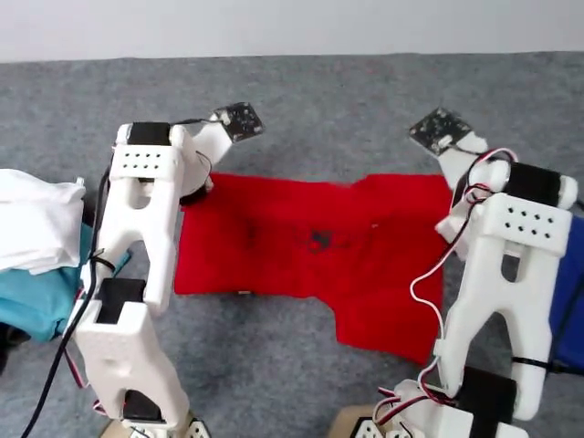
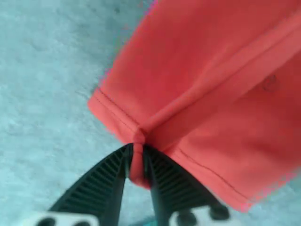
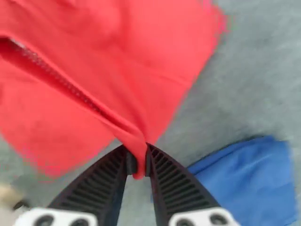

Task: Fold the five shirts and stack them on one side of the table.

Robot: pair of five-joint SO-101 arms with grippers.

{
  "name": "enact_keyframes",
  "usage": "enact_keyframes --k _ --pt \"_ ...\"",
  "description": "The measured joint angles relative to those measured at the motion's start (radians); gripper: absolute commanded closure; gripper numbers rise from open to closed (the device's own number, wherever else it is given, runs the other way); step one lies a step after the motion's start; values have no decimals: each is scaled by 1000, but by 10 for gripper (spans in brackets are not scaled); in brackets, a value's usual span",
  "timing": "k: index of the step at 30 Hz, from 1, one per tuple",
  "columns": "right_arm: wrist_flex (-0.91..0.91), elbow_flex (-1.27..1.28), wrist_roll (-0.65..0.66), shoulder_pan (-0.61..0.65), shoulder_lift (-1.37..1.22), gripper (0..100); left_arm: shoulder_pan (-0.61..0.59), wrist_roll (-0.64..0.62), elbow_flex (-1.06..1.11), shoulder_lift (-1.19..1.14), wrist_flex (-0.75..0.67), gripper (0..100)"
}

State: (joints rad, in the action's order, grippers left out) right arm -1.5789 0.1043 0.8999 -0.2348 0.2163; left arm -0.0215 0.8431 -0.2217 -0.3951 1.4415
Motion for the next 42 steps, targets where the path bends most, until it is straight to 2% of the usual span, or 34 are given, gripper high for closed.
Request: enact_keyframes --k 6,14,31,42 --pt "-106 75 0 2 14 988 0 0 0 -48 87 993" --pt "-84 269 -12 3 14 988 0 0 0 -127 109 992" --pt "-117 276 -15 6 14 988 0 0 0 -140 124 992" --pt "-118 276 -8 6 14 988 0 80 0 -140 269 992"
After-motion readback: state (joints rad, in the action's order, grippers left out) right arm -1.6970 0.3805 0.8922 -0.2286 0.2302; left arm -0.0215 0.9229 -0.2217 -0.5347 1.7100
